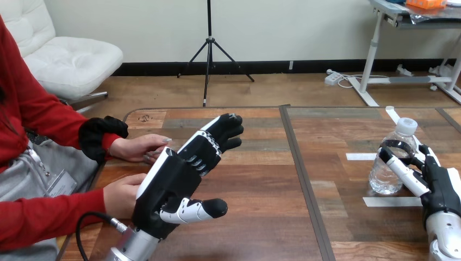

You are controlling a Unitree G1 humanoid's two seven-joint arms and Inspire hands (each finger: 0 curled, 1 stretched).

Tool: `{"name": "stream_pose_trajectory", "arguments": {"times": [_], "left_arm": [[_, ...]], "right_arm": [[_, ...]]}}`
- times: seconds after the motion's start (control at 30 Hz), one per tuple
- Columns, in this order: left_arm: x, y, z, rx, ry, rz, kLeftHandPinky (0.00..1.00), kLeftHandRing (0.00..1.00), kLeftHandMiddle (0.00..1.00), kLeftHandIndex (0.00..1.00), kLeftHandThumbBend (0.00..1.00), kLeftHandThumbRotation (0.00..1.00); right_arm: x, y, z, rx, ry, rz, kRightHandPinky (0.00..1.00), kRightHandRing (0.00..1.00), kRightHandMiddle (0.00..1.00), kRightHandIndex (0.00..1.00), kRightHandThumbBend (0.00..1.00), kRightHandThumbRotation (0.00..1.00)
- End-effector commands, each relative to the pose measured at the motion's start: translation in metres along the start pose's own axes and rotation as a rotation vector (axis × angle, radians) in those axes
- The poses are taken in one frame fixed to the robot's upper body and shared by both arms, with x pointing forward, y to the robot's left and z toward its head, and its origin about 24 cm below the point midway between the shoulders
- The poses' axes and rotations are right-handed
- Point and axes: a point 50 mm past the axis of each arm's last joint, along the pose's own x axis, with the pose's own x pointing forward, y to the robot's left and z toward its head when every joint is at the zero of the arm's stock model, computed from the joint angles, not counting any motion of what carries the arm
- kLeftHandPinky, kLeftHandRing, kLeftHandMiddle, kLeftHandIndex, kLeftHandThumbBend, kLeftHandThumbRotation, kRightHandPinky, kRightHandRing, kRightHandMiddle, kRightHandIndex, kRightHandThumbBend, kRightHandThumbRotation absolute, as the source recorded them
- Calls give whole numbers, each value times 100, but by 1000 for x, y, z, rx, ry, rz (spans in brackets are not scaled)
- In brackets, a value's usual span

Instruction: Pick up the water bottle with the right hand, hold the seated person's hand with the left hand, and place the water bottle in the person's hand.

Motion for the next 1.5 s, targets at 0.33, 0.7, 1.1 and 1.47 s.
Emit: {"name": "stream_pose_trajectory", "arguments": {"times": [0.33,0.7,1.1,1.47], "left_arm": [[9,12,11,62,-65,2,89,92,93,91,100,46],[9,12,12,72,-74,5,88,92,93,90,100,47],[10,10,13,66,-95,5,89,91,92,90,100,46],[12,8,14,66,-119,3,88,91,92,89,99,46]], "right_arm": [[14,27,36,-5,-72,98,78,88,92,99,100,58],[17,36,43,20,-65,103,78,87,91,97,100,53],[18,46,47,78,-47,87,45,61,81,90,100,37],[18,51,47,5,-31,32,47,62,74,79,100,25]]}}
